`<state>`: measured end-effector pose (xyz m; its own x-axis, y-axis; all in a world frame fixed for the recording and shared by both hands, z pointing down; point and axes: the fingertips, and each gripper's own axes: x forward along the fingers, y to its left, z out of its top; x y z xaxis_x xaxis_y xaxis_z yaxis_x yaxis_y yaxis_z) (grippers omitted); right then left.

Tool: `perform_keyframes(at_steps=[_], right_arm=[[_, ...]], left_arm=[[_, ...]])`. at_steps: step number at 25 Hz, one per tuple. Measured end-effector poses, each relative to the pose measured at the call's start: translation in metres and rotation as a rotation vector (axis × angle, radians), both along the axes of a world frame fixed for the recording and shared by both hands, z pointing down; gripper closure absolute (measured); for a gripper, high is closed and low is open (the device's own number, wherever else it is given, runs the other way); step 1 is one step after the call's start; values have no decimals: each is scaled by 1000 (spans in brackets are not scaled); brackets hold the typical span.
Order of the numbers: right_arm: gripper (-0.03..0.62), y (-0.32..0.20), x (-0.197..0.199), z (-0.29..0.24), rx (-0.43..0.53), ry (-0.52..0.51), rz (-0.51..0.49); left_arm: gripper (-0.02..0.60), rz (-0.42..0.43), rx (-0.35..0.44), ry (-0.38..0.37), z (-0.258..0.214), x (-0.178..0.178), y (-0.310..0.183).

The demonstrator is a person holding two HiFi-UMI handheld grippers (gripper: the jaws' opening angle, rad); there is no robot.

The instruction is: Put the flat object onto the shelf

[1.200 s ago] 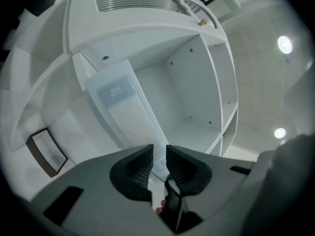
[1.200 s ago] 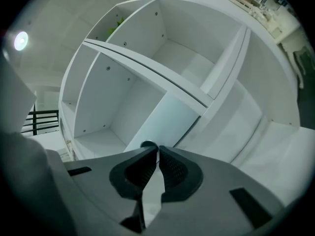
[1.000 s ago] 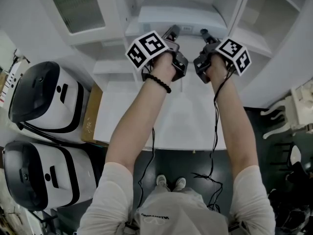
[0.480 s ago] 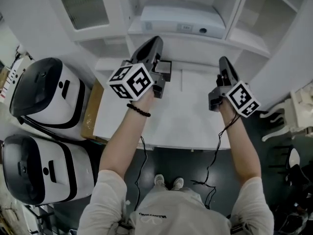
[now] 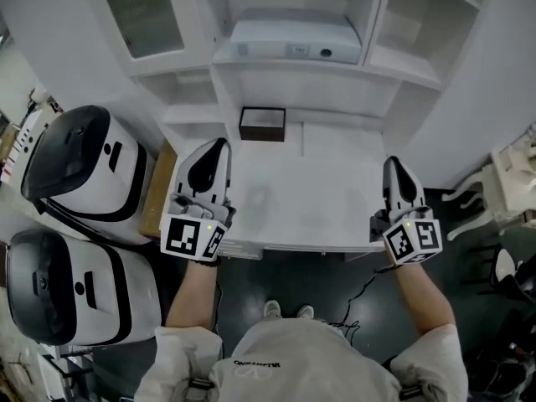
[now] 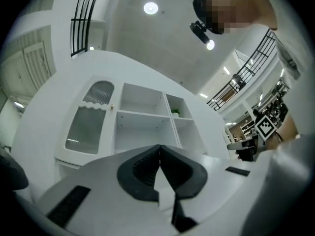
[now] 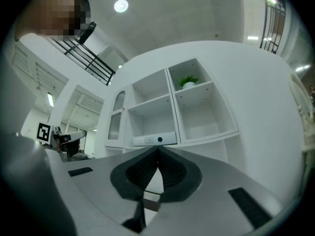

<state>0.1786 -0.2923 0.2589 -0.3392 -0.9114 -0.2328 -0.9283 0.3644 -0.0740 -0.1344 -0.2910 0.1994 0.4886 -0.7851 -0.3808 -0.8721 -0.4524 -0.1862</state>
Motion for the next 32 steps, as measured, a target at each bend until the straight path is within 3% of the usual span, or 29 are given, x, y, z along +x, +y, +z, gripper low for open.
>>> perform_keyframes(at_steps=[7,12,32], right_arm=[[583,57,-9,-4,36,29,-35],[583,86,-9,1,37,34,-41],[585,117,20,22,1,9,-2]], left_arm=[[577,-102,-105,100,48,-32,61],[577,-147,-169,88,74,-42,88],[577,-159,-183,85,78,-25,108]])
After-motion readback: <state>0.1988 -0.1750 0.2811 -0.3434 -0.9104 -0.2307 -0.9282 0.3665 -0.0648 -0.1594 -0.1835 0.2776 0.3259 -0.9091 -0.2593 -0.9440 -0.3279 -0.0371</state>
